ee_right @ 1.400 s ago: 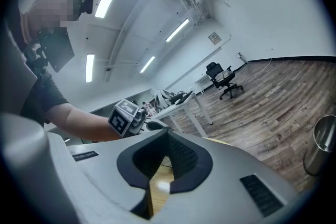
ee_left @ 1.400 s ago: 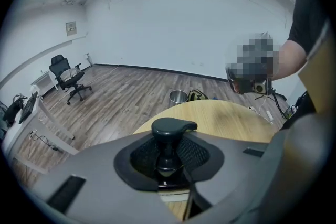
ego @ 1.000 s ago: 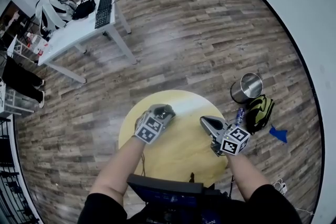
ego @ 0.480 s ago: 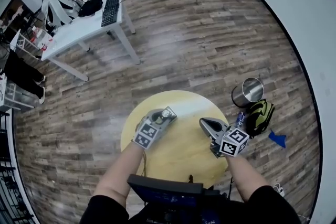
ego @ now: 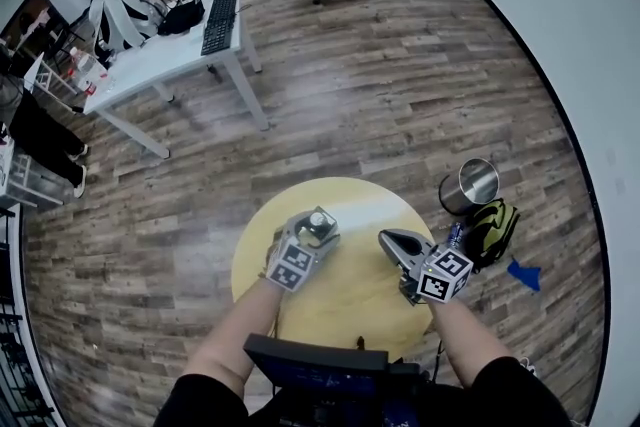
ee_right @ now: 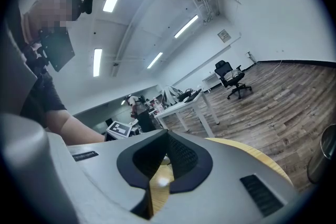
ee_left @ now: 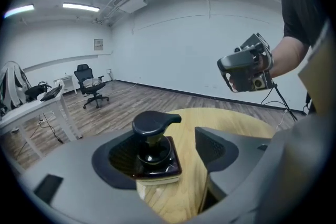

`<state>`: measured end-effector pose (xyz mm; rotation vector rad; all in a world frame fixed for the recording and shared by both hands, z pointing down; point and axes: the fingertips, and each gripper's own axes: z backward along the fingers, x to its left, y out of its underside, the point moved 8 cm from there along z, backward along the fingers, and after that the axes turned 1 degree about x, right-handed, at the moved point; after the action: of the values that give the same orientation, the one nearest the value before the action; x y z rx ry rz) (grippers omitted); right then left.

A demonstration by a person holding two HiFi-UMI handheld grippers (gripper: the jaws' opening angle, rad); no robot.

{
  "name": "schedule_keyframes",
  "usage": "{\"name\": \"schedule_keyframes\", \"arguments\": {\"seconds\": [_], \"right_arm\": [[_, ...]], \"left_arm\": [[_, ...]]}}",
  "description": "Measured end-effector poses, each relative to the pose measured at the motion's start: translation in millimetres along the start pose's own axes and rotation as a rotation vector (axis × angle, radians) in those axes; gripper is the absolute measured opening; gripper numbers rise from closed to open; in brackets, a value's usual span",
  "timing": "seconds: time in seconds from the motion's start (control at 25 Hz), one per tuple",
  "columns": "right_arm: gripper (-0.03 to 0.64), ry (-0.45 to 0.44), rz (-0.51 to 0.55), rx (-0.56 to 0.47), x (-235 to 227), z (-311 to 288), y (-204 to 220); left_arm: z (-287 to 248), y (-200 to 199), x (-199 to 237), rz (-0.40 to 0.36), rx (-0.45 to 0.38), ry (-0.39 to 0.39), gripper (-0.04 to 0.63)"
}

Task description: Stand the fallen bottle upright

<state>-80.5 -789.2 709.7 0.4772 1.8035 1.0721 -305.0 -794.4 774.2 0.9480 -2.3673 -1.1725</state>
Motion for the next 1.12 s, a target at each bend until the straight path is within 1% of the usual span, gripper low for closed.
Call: {"name": "schedule_keyframes", "arguments": {"seconds": [0.08, 0.2, 0.32, 0.4, 0.52, 0.72, 0.84, 0.92, 0.96, 1.0, 1.08, 1.12], "right_arm": [[-0.003, 0.0, 0.0, 0.001, 2, 3, 3], [-0.003, -0.002, 0.0, 0.006, 7, 7, 8], [-0.003, -0.003, 0.004, 0.01, 10, 7, 9], [-0.003, -0.001, 0.011, 0.01, 11, 7, 6], [-0.003, 0.003, 0.018, 0.005, 14, 12, 0], [-0.003, -0.001, 0.048, -0.005, 30, 21, -20], [-0.003, -0.005, 0.075, -0.01, 47, 26, -35], [-0.003, -0.012, 0.091, -0.016, 61, 30, -47], [-0.003, -0.018, 0.102, -0.02, 69, 32, -54], [-0.003, -0.025, 0.114, -0.025, 77, 34, -62], [-0.003, -0.038, 0.139, -0.032, 94, 37, -77], [-0.003, -0.042, 0.152, -0.034, 102, 39, -83]], "left_arm": [[-3, 1, -4, -0.01, 0.023, -0.02, 0.404], [-6, 3, -7, 0.004, 0.059, -0.051, 0.441], [-7, 2, -6, 0.011, 0.061, -0.076, 0.468], [-5, 0, -3, 0.041, 0.032, -0.081, 0.468], [11, -3, 0, 0.111, -0.021, -0.089, 0.468], [67, -8, -1, 0.209, -0.091, -0.136, 0.457], [110, -13, -2, 0.285, -0.145, -0.162, 0.429], [140, -20, -6, 0.334, -0.195, -0.169, 0.344], [155, -25, -8, 0.353, -0.221, -0.169, 0.316], [169, -30, -11, 0.365, -0.247, -0.165, 0.292], [195, -39, -18, 0.375, -0.292, -0.147, 0.211], [208, -43, -23, 0.379, -0.313, -0.141, 0.188]]}}
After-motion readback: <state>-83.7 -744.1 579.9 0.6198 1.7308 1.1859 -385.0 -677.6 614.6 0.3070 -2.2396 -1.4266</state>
